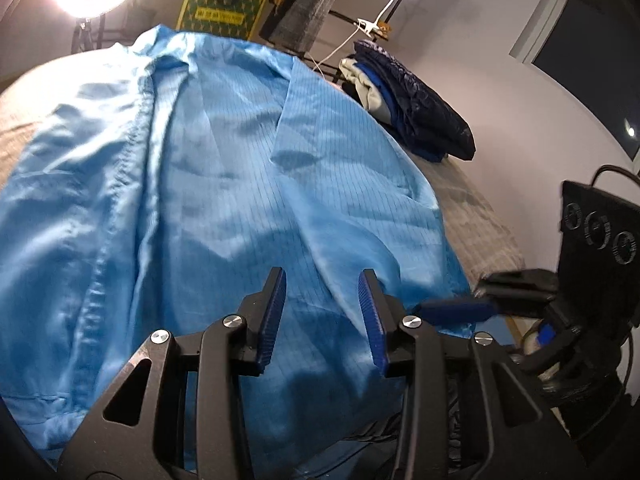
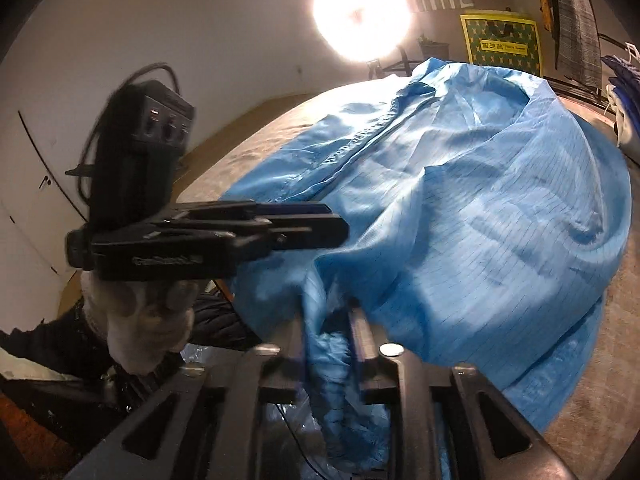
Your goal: Fold large clothes
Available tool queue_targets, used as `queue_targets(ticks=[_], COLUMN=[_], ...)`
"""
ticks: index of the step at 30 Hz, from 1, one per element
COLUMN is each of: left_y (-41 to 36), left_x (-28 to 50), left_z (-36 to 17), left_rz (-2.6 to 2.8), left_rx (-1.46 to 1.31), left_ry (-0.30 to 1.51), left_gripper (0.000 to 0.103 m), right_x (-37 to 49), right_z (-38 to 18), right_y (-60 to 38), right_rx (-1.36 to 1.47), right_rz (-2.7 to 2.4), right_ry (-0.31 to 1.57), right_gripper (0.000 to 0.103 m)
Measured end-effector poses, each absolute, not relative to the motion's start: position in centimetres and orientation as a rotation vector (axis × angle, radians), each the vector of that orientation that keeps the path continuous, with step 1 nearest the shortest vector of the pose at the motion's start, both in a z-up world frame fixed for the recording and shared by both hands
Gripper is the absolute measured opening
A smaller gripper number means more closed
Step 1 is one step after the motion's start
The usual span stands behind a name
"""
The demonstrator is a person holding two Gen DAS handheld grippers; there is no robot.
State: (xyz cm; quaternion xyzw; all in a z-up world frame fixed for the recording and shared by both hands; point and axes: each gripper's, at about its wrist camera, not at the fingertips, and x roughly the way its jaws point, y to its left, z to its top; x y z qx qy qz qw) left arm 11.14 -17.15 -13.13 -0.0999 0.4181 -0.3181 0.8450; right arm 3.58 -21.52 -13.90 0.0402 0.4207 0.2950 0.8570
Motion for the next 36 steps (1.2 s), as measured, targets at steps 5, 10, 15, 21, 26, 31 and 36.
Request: queue_targets(ticks=[5, 10, 15, 21, 26, 31, 36], left_y=[-16.9, -17.4, -17.4, -18.8, -19.0, -18.4, -18.0], left_x=[11.6, 12.2, 12.0, 13.2, 12.9, 12.1, 11.6], left_z=[-13.6, -14.2, -13.6, -14.5, -14.9, -13.8, -13.3], left_rz=[-0.683, -0.707, -0.743, -0.704, -0.754, -0.802, -0.836], left_rx=[-0.266, -0.288, -0.341, -0.276, -0.259, -0.256, -0.267], left_ry=[0.9, 0.944, 0.921, 0.951, 0.926, 0.886, 0.868], left_gripper=[0.04, 0.04, 0.044, 0.015, 0.002, 0.0, 0.0], right_x=[3.5, 6.1, 12.3, 22.6, 30.4, 37.2, 42.4], right_z=[-11.1, -7.8, -5.0, -4.2, -6.2, -9.1, -12.0], right_y=[-24.1, -27.7, -29.8, -31.8, -33.1, -34.2, -34.9], right_rx=[0.094, 0.112, 0.126, 0.215, 0.31, 0.32, 0.384], right_rz=[0.654, 0.515, 0.359, 0.189, 0.11, -0.001, -0.034], right_ry=[0.832, 0.773, 0.762, 0.833, 0.893, 0.931, 0.966], right_gripper=[0.051, 0.06, 0.06, 0.06, 0.06, 0.06, 0.06])
